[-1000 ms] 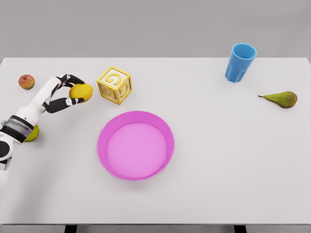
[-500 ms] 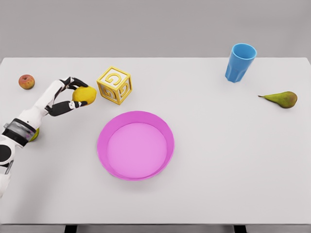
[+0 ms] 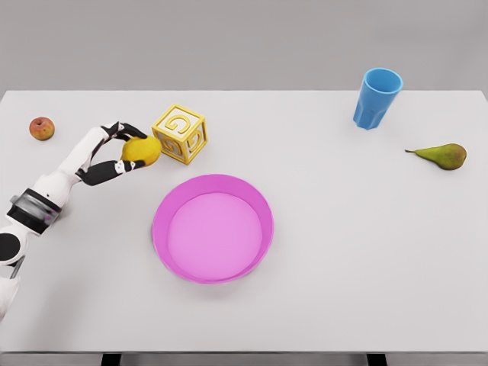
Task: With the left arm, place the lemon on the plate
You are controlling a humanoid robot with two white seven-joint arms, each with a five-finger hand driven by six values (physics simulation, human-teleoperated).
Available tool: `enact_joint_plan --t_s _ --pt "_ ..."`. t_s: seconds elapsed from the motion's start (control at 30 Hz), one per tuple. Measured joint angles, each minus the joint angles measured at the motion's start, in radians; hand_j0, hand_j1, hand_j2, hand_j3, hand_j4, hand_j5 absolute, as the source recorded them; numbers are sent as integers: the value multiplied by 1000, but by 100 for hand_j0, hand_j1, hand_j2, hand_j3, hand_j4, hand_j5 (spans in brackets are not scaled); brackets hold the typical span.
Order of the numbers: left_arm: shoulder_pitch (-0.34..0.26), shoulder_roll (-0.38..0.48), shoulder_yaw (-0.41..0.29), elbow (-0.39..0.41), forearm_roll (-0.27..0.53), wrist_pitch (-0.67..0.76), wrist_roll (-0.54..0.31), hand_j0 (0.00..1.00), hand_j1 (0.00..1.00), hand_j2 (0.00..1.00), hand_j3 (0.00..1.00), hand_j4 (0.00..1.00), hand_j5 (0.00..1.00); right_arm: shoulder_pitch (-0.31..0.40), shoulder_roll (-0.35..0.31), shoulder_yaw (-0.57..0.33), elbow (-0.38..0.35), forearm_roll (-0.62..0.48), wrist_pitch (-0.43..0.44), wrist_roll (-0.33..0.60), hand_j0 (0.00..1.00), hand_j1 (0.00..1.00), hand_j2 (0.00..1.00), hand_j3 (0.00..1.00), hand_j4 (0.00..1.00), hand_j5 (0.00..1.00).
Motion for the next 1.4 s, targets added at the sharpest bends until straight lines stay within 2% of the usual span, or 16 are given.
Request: enact_joint_plan --t_s 0.27,0.6,1.0,1.4 --pt "41 -1 -3 -26 -1 -20 0 52 52 52 52 52 52 0 0 0 0 0 0 0 100 100 100 100 100 100" --pt "43 -5 -5 -61 -2 -23 0 52 52 52 52 52 52 0 0 0 0 0 0 0 100 100 100 100 100 100" --pt "54 -11 -42 -74 -2 -42 0 52 52 52 52 52 52 0 0 0 0 0 0 0 100 100 100 100 100 100" --pt "64 -13 -87 -123 -7 -56 0 52 52 52 52 52 52 0 0 0 0 0 0 0 100 100 100 100 100 100"
